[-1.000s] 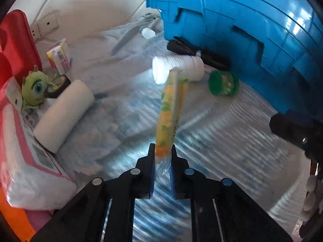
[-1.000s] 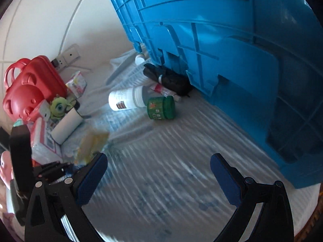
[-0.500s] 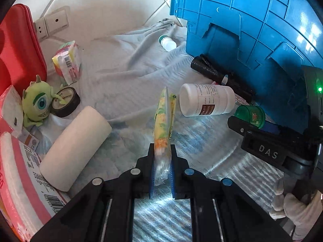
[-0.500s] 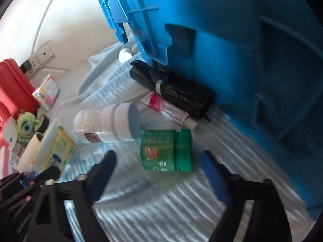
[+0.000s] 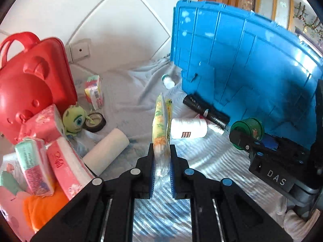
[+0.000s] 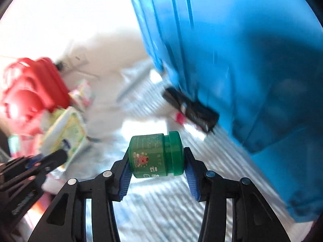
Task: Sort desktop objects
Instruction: 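Grasp the green jar with the right tool while the left tool lifts the packet, then carry the packet and jar over the crate and open both tools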
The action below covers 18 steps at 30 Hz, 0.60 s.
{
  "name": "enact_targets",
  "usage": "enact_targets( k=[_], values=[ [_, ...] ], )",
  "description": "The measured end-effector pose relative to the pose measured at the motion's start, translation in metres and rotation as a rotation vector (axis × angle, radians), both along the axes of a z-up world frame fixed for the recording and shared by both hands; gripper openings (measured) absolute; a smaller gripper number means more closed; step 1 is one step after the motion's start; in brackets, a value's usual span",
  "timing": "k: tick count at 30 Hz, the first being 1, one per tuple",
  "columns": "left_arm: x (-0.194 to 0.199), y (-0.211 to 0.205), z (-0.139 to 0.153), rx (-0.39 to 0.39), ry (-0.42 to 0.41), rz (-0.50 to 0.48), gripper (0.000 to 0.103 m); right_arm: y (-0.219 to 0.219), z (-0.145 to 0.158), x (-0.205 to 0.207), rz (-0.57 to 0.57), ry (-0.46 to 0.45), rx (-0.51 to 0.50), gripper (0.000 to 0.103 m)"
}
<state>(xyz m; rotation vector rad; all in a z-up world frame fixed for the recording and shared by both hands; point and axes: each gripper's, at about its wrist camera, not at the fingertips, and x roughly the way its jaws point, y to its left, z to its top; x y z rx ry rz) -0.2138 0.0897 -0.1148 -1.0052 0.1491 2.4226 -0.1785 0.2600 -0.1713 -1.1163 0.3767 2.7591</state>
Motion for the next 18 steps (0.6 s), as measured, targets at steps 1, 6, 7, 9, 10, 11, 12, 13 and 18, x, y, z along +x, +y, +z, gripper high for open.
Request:
enact_targets(
  k=[1, 6, 7, 9, 10, 11, 12, 13, 18],
  values=[
    [0.009, -0.001, 0.014, 0.014, 0.025, 0.002, 0.012, -0.002, 0.015, 0.009, 0.011, 0.031, 0.000, 0.046],
    [0.047, 0.002, 0.073, 0.049, 0.131, 0.031, 0.012, -0.009, 0.089, 0.053, 0.041, 0.194, 0.040, 0.047],
    [0.055, 0.004, 0.085, 0.061, 0.150, 0.030, 0.012, -0.009, 0.102, 0.061, 0.043, 0.222, 0.050, 0.047],
    [0.069, 0.010, 0.106, 0.080, 0.183, 0.021, 0.012, -0.007, 0.126, 0.077, 0.051, 0.270, 0.062, 0.047],
    [0.076, 0.013, 0.115, 0.094, 0.196, 0.014, 0.012, -0.005, 0.137, 0.085, 0.052, 0.291, 0.070, 0.047],
    [0.081, 0.018, 0.124, 0.107, 0.203, 0.006, 0.012, -0.002, 0.149, 0.095, 0.053, 0.313, 0.079, 0.047],
    [0.085, 0.022, 0.133, 0.118, 0.209, -0.003, 0.012, 0.001, 0.160, 0.103, 0.058, 0.332, 0.083, 0.047],
    [0.090, 0.029, 0.140, 0.127, 0.218, -0.013, 0.012, 0.005, 0.171, 0.108, 0.062, 0.352, 0.083, 0.047],
    [0.110, 0.074, 0.179, 0.132, 0.278, -0.069, 0.012, 0.041, 0.224, 0.139, 0.049, 0.401, 0.119, 0.047]
  ],
)
